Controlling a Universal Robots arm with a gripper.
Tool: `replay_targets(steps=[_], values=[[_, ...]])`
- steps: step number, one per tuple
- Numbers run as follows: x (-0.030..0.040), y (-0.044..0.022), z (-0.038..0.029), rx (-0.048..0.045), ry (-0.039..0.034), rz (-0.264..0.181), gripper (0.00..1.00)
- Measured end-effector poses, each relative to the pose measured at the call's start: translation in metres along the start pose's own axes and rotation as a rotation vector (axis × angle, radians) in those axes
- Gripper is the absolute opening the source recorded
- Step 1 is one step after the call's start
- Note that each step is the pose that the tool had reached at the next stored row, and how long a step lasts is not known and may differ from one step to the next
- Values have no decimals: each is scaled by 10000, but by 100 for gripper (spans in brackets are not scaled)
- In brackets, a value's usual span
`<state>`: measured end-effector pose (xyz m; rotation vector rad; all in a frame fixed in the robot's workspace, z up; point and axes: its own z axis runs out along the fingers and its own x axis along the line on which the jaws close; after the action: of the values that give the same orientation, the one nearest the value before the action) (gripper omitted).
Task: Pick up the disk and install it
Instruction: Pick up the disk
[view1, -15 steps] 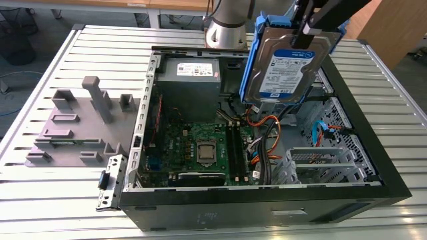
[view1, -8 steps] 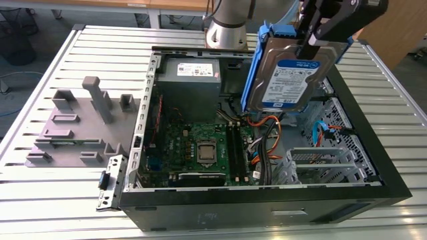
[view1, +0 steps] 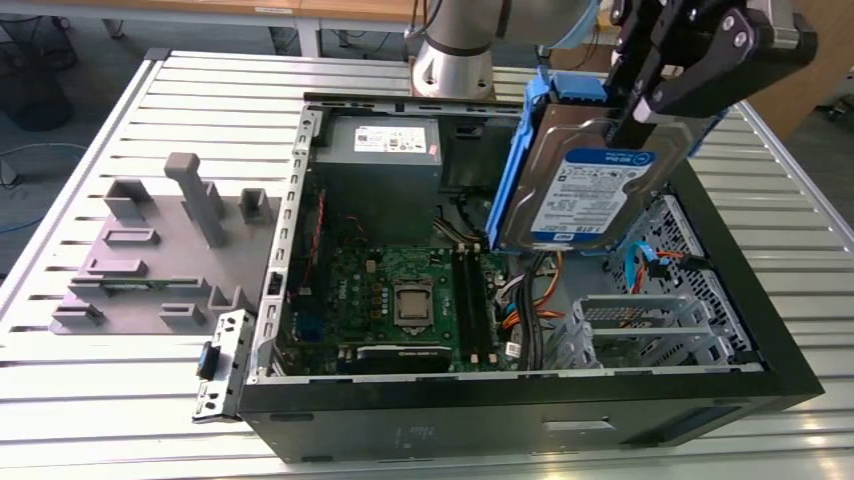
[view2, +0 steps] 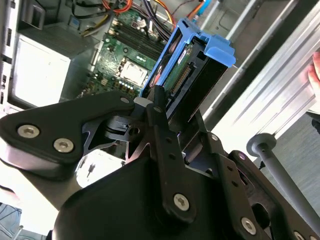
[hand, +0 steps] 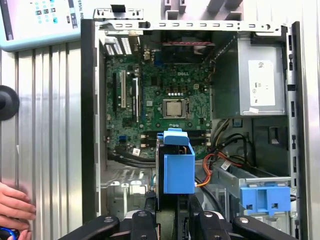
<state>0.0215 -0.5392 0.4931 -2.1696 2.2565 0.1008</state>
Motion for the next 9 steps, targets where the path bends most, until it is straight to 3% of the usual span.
replay_targets(steps=[9], values=[[282,-11,-13,0,-5,0,35]])
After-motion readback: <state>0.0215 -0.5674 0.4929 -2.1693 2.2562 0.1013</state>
